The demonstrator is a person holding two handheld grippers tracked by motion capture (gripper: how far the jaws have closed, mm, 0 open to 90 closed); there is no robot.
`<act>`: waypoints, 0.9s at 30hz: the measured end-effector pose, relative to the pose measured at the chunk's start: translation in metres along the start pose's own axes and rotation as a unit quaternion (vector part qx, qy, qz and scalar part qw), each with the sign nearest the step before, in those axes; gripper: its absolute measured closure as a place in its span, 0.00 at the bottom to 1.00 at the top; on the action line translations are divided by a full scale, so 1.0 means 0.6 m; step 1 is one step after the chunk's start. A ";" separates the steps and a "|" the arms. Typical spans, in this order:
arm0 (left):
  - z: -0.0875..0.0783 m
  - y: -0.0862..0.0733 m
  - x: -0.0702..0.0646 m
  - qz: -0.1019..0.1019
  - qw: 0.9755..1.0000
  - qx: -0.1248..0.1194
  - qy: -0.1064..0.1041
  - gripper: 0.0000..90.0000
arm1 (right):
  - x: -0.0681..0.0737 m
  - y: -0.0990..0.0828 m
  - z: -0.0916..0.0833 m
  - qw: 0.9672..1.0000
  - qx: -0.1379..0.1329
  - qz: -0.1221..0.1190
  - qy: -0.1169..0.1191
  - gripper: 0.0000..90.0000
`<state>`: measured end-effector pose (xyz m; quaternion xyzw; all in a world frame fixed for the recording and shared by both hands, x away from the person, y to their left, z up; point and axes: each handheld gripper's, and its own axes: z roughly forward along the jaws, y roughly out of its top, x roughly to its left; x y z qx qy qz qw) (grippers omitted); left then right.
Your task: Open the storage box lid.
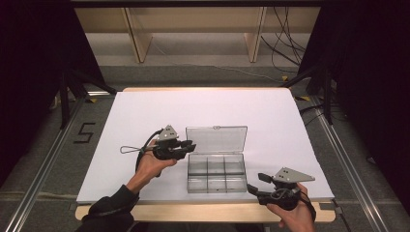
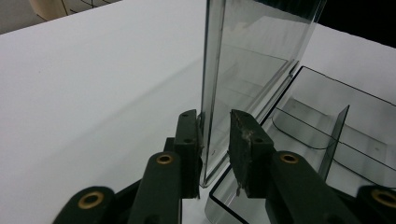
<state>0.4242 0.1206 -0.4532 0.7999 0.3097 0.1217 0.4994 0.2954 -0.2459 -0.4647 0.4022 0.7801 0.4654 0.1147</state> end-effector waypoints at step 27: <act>0.015 -0.001 0.015 -0.034 0.999 0.008 -0.005 0.77 | -0.001 -0.012 -0.007 1.000 0.005 0.001 0.004 0.43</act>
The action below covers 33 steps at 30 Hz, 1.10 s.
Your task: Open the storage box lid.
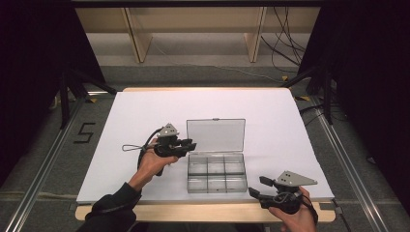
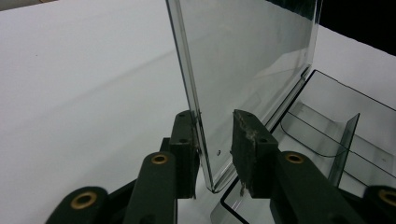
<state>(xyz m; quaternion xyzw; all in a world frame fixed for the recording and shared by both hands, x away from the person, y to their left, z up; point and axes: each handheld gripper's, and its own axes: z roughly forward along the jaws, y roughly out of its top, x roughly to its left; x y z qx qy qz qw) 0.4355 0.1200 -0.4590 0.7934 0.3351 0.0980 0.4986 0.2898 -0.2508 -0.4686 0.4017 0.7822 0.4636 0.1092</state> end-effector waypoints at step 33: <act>0.010 -0.012 0.009 -0.020 1.000 0.018 0.008 0.74 | 0.000 -0.001 0.003 1.000 0.000 0.007 0.002 0.43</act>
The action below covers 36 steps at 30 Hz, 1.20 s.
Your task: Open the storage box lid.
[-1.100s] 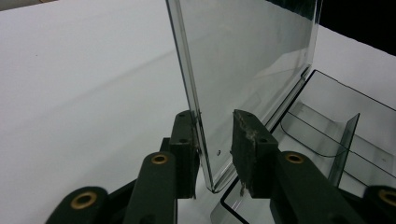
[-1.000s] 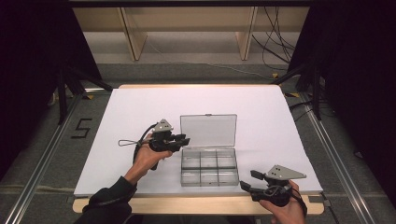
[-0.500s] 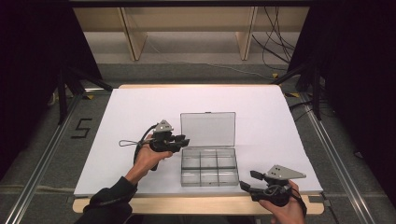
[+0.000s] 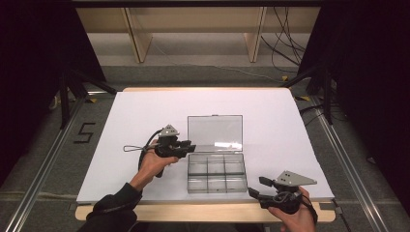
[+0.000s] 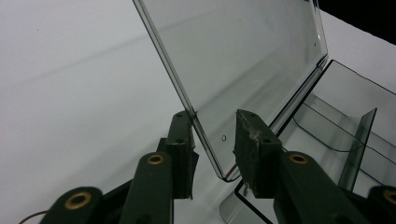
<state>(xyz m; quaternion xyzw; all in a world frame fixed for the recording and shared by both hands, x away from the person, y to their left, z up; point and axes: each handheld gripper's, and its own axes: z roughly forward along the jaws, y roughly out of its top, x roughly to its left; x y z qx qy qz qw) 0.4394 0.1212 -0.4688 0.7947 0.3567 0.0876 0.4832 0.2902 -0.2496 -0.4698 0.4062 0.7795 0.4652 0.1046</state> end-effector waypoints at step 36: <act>0.000 -0.005 0.010 -0.062 0.998 0.017 0.005 0.71 | -0.004 0.000 0.000 1.000 -0.004 -0.017 -0.001 0.43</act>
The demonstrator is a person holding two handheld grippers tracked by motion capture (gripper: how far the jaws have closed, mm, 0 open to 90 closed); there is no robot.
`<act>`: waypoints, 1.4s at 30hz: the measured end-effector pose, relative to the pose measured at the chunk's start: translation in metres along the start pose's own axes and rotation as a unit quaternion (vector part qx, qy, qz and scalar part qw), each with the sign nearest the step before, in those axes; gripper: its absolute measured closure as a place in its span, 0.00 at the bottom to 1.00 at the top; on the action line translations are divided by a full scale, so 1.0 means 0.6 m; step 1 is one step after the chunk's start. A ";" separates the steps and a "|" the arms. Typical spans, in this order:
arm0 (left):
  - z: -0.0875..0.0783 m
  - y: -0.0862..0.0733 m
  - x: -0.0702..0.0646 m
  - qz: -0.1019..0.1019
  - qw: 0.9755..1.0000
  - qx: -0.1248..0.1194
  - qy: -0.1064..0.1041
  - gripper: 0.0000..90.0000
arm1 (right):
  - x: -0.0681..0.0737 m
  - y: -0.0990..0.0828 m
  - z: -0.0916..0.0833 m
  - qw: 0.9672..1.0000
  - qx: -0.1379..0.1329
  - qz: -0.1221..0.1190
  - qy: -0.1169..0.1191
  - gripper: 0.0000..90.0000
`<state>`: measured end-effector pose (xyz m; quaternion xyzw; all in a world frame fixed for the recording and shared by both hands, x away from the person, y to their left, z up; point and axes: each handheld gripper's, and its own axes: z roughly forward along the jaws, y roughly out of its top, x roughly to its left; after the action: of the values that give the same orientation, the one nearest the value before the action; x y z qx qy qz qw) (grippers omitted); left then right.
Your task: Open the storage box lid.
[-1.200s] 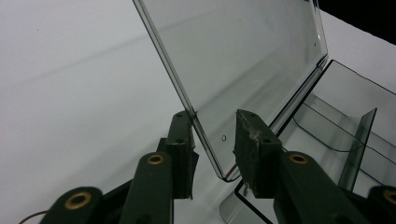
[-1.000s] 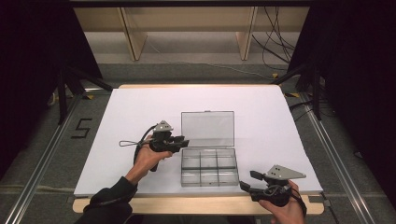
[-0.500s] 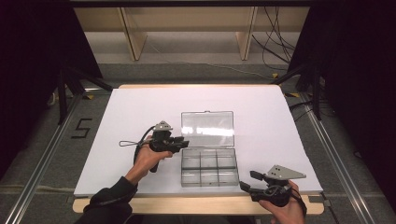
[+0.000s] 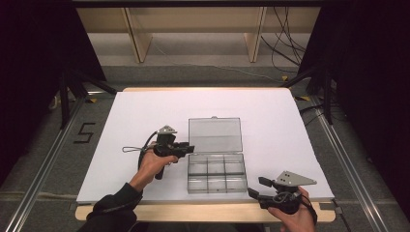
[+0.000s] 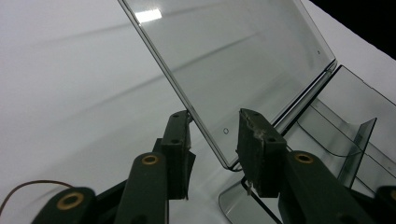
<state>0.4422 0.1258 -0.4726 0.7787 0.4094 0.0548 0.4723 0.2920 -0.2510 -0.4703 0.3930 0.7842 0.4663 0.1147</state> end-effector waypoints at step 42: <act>-0.108 0.012 0.022 0.017 0.999 -0.011 0.031 0.58 | 0.000 0.000 -0.003 1.000 -0.002 -0.002 -0.001 0.42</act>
<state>0.4245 0.1783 -0.4355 0.7782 0.4104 0.0912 0.4666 0.2911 -0.2522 -0.4697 0.3915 0.7838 0.4675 0.1173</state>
